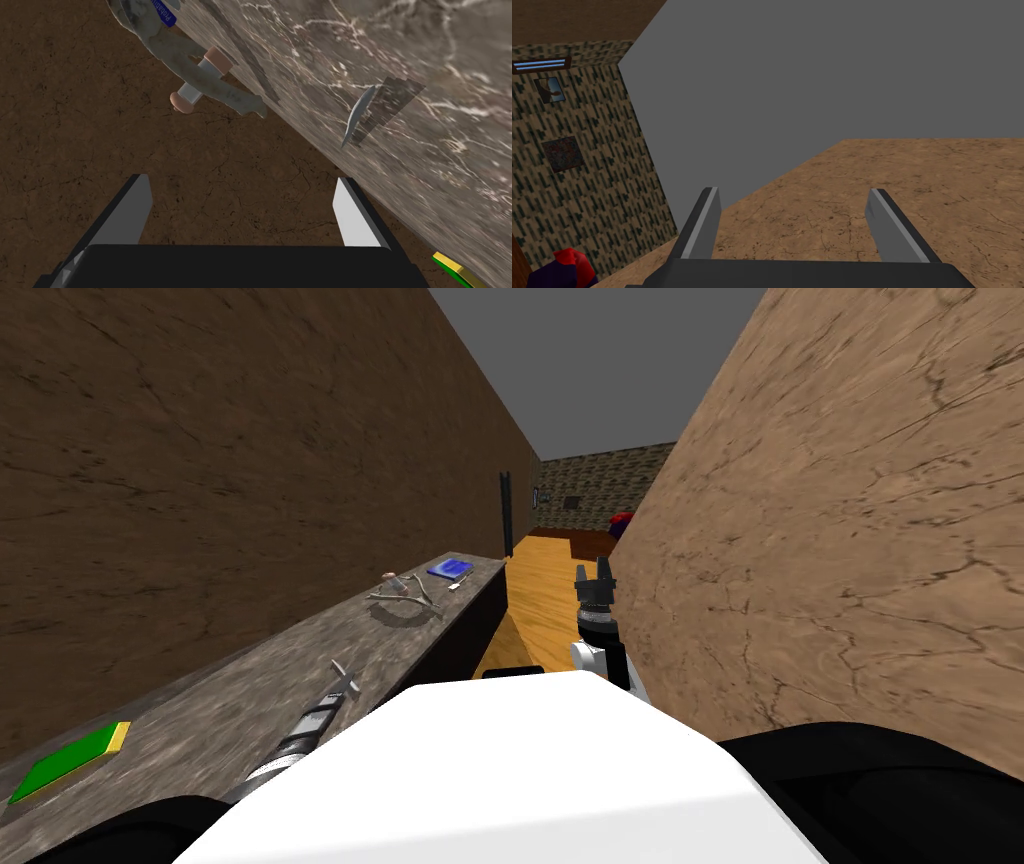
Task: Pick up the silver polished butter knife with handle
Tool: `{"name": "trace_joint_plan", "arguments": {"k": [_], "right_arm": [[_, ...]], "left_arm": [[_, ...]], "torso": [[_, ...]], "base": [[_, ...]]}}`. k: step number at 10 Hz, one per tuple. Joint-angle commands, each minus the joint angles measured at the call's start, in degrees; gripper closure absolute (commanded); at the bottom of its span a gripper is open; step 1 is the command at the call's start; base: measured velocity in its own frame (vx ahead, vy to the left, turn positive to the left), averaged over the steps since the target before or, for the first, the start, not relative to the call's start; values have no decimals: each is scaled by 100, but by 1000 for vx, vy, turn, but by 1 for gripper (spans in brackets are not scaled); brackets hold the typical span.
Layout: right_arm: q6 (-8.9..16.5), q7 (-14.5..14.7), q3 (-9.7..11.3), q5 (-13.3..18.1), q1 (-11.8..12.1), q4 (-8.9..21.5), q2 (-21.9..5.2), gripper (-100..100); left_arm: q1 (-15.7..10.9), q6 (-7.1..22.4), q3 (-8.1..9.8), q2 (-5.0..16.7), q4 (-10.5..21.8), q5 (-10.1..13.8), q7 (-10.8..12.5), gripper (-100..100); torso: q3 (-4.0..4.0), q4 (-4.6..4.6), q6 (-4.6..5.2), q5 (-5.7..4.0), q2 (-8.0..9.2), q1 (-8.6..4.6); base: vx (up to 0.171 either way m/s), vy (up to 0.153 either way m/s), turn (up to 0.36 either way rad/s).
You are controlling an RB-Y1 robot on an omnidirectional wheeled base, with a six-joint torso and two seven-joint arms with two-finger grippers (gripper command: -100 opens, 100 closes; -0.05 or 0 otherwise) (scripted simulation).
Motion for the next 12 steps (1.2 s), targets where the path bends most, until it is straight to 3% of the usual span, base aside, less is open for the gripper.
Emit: {"name": "trace_joint_plan", "arguments": {"k": [1,5,6,12], "right_arm": [[0,0,0,0,0,0,0,0],[0,0,0,0,0,0,0,0],[0,0,0,0,0,0,0,0],[0,0,-1,0,0,0,0,0]], "left_arm": [[69,51,49,67,176,41,-52,-100],[624,463,235,323,810,281,-353,-100],[624,463,235,323,810,281,-353,-100],[1195,917,308,612,1531,649,-717,-100]], "torso": [[0,0,0,0,0,0],[1,0,1,2,2,9],[-3,-1,-1,1,-5,6],[9,3,-1,3,18,12]], "base": [[112,2,-34],[138,-4,-147],[113,3,-25],[114,12,-106]]}}
